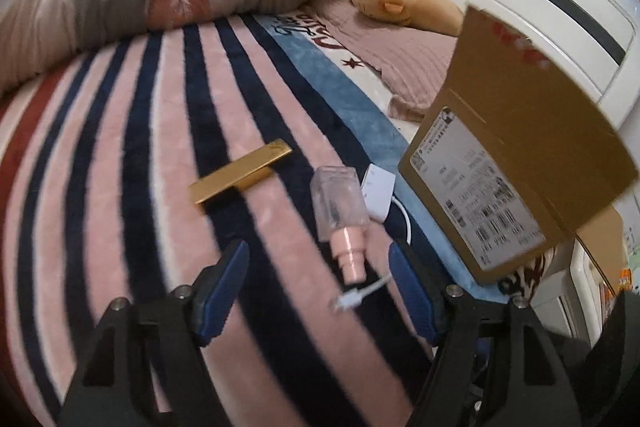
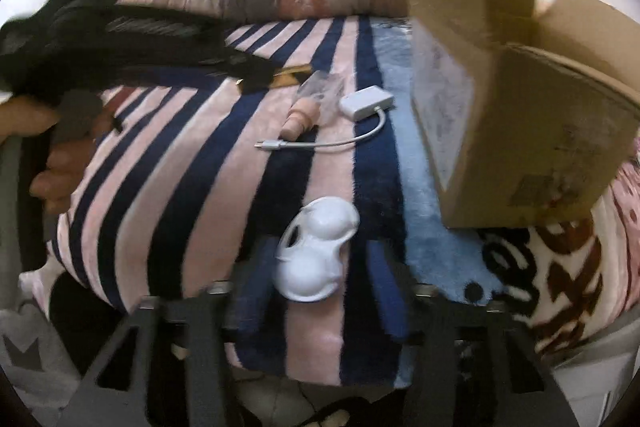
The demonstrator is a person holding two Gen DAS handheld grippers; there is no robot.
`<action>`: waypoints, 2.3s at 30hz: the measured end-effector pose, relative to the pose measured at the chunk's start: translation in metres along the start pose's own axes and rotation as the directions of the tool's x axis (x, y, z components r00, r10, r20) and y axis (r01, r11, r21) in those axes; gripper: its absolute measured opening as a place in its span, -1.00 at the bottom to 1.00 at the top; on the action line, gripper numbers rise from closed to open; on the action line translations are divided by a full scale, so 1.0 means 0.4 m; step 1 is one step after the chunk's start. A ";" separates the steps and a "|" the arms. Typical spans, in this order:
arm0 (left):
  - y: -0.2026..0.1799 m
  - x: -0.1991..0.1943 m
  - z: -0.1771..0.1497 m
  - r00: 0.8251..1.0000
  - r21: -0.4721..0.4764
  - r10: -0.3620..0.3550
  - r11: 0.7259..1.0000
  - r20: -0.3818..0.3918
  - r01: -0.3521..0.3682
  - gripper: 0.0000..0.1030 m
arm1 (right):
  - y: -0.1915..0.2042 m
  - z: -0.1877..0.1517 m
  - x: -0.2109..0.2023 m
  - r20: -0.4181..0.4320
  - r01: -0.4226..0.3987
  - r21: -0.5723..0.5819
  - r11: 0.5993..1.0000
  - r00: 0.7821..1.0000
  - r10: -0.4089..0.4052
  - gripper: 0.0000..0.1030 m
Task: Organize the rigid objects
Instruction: 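Grasp the white earbud case with the right gripper while the left grasps the pink-capped bottle, then carry both items into the box and open both grippers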
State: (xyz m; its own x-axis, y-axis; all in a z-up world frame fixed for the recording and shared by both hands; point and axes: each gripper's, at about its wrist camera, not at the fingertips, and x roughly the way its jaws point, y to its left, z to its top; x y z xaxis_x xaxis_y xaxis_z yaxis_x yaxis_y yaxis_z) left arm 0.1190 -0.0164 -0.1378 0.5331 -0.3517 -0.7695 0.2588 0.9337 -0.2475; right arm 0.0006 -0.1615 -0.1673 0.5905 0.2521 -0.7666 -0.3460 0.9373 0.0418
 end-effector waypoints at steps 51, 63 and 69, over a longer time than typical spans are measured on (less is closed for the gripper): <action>-0.212 -0.331 0.164 0.976 0.206 -0.029 0.978 0.215 -0.016 -0.45 | -0.193 0.253 -0.329 0.373 0.068 -0.011 0.998 0.926 -0.059 -0.48; -0.430 -0.203 0.224 0.993 0.309 -0.099 0.948 0.066 0.074 -0.45 | -0.361 0.236 -0.234 0.178 0.154 -0.005 0.988 0.972 -0.151 -0.18; -0.471 -0.124 0.230 0.999 0.343 -0.047 0.938 -0.022 0.052 -0.45 | -0.397 0.227 -0.233 0.198 0.105 0.027 0.994 0.974 -0.109 -0.18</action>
State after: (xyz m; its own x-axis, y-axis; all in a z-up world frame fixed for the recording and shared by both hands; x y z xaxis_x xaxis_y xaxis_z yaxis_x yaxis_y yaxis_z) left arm 0.1179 -0.1810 0.0009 0.5027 -0.3939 -0.7695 0.5466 0.8345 -0.0702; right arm 0.0667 -0.3119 -0.0443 0.7572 0.1915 -0.6245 -0.2618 0.9649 -0.0215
